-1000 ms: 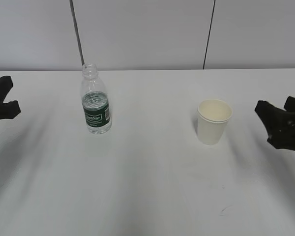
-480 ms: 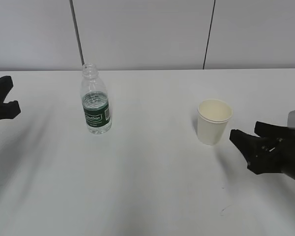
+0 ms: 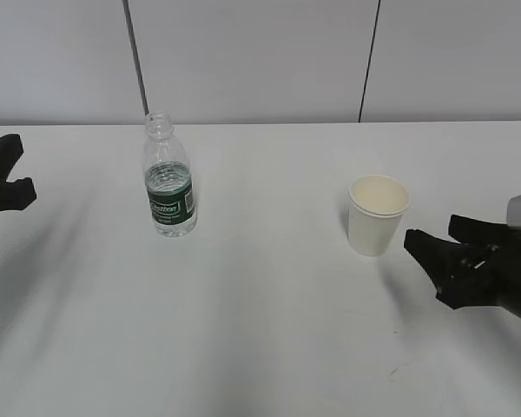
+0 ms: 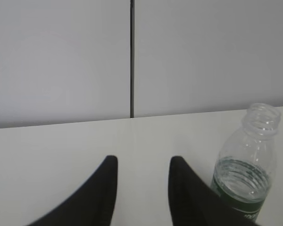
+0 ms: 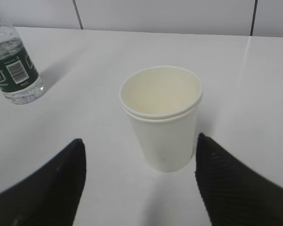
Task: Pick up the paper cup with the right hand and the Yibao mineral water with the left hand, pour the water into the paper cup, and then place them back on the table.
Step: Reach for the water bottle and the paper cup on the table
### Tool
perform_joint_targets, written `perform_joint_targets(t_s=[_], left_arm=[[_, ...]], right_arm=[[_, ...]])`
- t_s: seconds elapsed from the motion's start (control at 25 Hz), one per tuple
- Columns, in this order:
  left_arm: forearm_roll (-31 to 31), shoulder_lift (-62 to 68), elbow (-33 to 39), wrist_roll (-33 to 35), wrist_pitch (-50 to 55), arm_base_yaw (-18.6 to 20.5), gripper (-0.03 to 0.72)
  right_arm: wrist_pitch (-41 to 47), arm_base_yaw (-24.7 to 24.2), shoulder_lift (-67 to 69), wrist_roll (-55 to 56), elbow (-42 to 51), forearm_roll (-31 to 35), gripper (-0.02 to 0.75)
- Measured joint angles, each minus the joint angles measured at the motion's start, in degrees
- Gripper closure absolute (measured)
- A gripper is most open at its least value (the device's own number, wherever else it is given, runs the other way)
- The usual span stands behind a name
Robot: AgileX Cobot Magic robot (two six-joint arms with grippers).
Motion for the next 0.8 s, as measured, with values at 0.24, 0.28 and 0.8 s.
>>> perform_joint_targets(t_s=[0.24, 0.28, 0.8], left_arm=[[0.0, 0.0, 0.0, 0.0, 0.0, 0.0, 0.45], [0.0, 0.0, 0.0, 0.0, 0.0, 0.0, 0.45], [0.0, 0.0, 0.0, 0.0, -0.35, 0.0, 0.45]], right_arm=[[-0.13, 0.0, 0.34, 0.0, -1.45, 0.68, 0.087], [-0.13, 0.0, 0.76, 0.0, -1.71, 0.77, 0.083], [-0.22, 0.0, 11.39, -0.1, -8.55, 1.09, 0.077]])
